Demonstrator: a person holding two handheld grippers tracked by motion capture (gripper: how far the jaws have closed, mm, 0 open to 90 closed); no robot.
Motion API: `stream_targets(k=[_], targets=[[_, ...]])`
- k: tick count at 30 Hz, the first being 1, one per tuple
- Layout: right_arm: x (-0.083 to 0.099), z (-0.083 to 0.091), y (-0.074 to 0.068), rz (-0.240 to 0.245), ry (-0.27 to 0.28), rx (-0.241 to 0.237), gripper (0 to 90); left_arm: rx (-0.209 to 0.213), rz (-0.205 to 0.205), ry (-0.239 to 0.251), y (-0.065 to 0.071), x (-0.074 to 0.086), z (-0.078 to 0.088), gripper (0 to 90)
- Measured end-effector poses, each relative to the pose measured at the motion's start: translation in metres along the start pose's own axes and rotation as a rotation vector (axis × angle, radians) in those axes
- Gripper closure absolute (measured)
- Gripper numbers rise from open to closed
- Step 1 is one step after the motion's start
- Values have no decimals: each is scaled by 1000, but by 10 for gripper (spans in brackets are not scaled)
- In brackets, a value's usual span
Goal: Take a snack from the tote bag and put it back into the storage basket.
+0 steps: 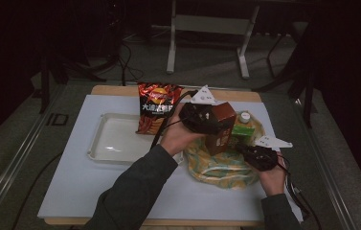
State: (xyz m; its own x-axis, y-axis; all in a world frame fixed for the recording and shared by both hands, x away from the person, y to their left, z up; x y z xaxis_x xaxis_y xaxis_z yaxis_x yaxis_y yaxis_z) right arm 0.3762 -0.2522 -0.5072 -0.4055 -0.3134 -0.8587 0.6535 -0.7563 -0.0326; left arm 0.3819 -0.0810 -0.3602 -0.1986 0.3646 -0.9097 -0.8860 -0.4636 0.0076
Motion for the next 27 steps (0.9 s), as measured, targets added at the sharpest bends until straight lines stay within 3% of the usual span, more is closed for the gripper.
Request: stream_targets(k=[16, 27], targets=[[2, -1, -5, 7, -11, -26, 812, 20, -1, 0, 3, -1, 15, 424], [5, 2, -7, 12, -11, -27, 767, 24, -10, -26, 1, 7, 28, 424]])
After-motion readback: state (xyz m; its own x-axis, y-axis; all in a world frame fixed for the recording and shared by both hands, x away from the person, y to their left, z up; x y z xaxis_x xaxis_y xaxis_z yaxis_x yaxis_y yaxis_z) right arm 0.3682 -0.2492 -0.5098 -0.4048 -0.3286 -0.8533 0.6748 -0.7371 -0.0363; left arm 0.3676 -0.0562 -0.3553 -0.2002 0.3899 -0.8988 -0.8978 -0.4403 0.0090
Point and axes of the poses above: each handheld gripper's, and its own axes: z roughly backward along the jaws, x roughly out of its underside, y roughly to its right, the point moved 7 cm from there along -z, roughly forward along the jaws, and after that the axes turned 3 degrees about -x, right-handed, at the moved point
